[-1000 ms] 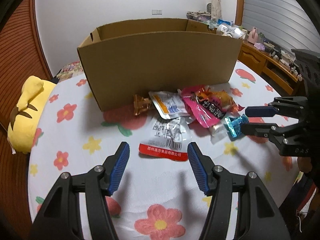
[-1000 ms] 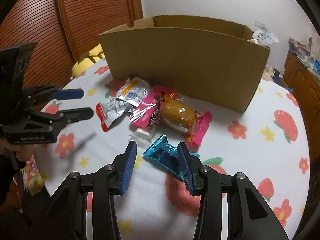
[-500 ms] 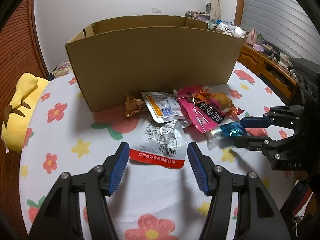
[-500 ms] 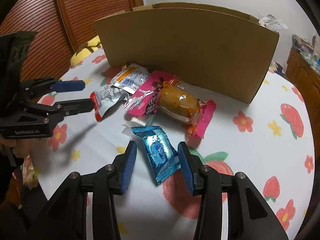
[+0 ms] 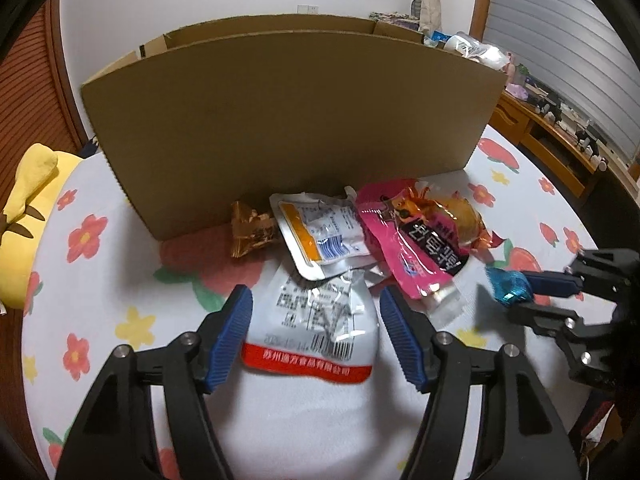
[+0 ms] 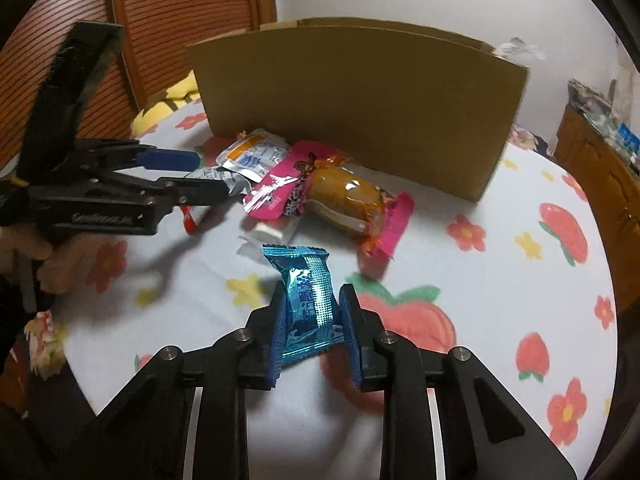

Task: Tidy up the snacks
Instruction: 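Close the left tool on the white pouch and lift it while the right tool holds the blue candy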

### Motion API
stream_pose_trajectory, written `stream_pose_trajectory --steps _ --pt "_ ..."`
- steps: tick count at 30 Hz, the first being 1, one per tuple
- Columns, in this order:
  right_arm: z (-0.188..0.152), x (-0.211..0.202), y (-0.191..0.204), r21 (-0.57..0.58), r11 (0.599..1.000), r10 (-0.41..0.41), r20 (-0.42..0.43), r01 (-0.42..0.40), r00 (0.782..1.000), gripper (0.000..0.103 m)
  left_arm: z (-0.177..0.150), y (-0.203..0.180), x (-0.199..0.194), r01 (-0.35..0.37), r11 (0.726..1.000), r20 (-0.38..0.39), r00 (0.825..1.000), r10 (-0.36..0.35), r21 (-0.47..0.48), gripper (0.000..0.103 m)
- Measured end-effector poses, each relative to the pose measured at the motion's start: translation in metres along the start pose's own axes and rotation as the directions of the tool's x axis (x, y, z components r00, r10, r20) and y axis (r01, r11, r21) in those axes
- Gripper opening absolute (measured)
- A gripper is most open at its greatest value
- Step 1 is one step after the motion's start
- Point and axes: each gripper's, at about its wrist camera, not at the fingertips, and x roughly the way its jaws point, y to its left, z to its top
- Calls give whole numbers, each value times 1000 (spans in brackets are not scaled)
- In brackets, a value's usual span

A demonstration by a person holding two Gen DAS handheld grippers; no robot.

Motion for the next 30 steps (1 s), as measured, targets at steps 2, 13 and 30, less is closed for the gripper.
stream_pose_trajectory --steps 2,13,30 --pt "-6 -3 -2 8 1000 -14 7 14 1000 24 2 0 4 -10 1000 -11 1000 10 -4 67" --pt "-14 -3 -8 47 999 -5 22 4 1000 24 3 0 12 -9 1000 -39 999 10 14 64" --pt "-14 -1 -5 29 999 -21 20 20 1000 25 -15 -6 -11 -36 998 4 999 36 52 63"
